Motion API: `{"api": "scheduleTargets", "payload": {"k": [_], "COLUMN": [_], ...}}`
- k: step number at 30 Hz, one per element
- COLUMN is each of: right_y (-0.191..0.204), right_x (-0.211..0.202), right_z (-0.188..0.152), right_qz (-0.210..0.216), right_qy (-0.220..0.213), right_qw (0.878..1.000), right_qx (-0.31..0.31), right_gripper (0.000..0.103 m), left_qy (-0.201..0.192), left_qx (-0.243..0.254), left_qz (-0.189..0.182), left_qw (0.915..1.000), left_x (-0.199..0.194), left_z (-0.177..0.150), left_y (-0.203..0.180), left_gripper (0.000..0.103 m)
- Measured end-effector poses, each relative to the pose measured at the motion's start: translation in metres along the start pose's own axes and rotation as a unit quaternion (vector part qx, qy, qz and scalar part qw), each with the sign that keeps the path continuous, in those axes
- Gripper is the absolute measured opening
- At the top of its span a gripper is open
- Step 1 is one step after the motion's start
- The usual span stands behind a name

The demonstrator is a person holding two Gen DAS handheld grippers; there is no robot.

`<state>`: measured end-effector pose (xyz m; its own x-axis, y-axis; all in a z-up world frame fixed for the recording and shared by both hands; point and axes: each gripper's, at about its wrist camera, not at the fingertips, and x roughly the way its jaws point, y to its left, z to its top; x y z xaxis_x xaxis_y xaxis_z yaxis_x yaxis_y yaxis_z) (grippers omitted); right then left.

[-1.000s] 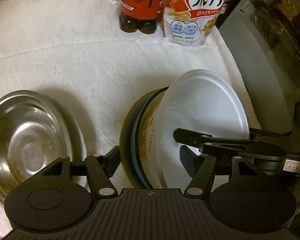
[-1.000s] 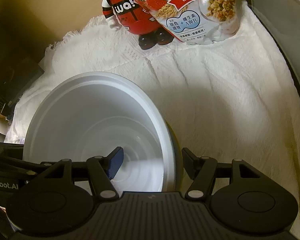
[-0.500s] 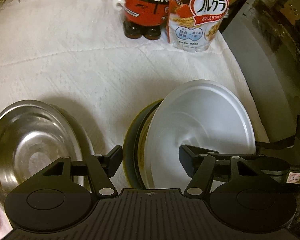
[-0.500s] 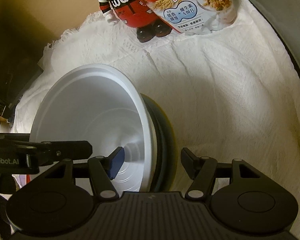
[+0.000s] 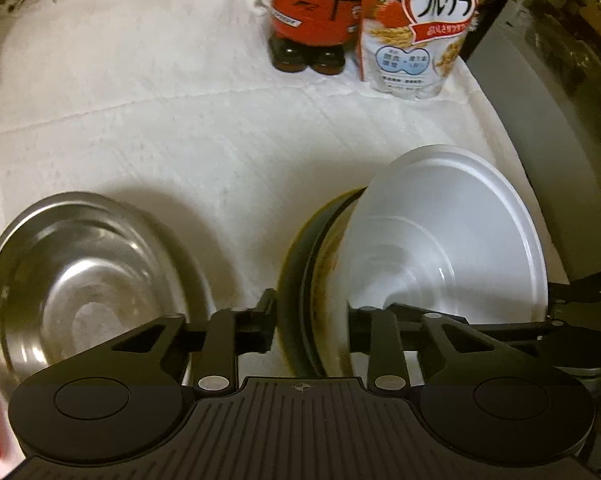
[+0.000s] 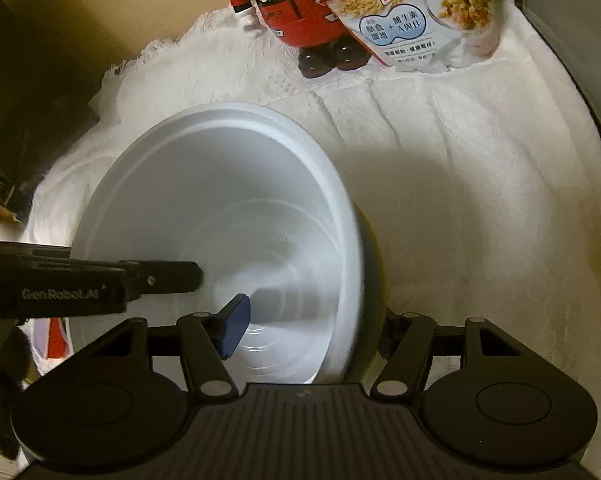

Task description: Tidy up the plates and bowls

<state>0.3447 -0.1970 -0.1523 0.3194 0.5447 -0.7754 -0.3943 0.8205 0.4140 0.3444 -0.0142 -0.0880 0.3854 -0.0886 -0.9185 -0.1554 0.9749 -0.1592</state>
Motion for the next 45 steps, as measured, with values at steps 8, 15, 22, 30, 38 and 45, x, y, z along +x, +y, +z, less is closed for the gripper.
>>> {"api": "scheduleTargets", "payload": {"k": [8, 15, 22, 30, 38, 45], "right_y": [0.000, -0.002, -0.003, -0.005, -0.008, -0.010], "right_x": [0.000, 0.001, 0.001, 0.001, 0.002, 0.003], "right_z": [-0.001, -0.002, -0.002, 0.001, 0.005, 0.009], "right_qz": [-0.001, 0.004, 0.007, 0.008, 0.013, 0.019], "right_qy": [0.001, 0.002, 0.003, -0.003, 0.004, 0.013], "right_qw": [1.000, 1.000, 1.000, 1.000, 1.000, 0.999], "right_qx": [0.002, 0.005, 0.005, 0.009, 0.023, 0.032], "right_gripper": [0.064, 0.064, 0.064, 0.064, 0.063, 0.063], "left_qy": [-0.004, 0.003, 0.007, 0.011, 0.015, 0.020], "left_qx": [0.005, 0.003, -0.001, -0.005, -0.005, -0.015], "left_qz": [0.004, 0.013, 0.005, -0.013, -0.038, -0.059], "left_qw": [1.0000, 0.9999, 1.0000, 0.9998, 0.9992, 0.9980], "left_x": [-0.001, -0.003, -0.010, -0.008, -0.004, 0.000], "left_z": [-0.001, -0.004, -0.003, -0.001, 0.001, 0.001], "left_y": [-0.003, -0.009, -0.012, -0.014, -0.012, -0.005], "left_gripper": [0.029, 0.032, 0.049, 0.061, 0.072, 0.073]}}
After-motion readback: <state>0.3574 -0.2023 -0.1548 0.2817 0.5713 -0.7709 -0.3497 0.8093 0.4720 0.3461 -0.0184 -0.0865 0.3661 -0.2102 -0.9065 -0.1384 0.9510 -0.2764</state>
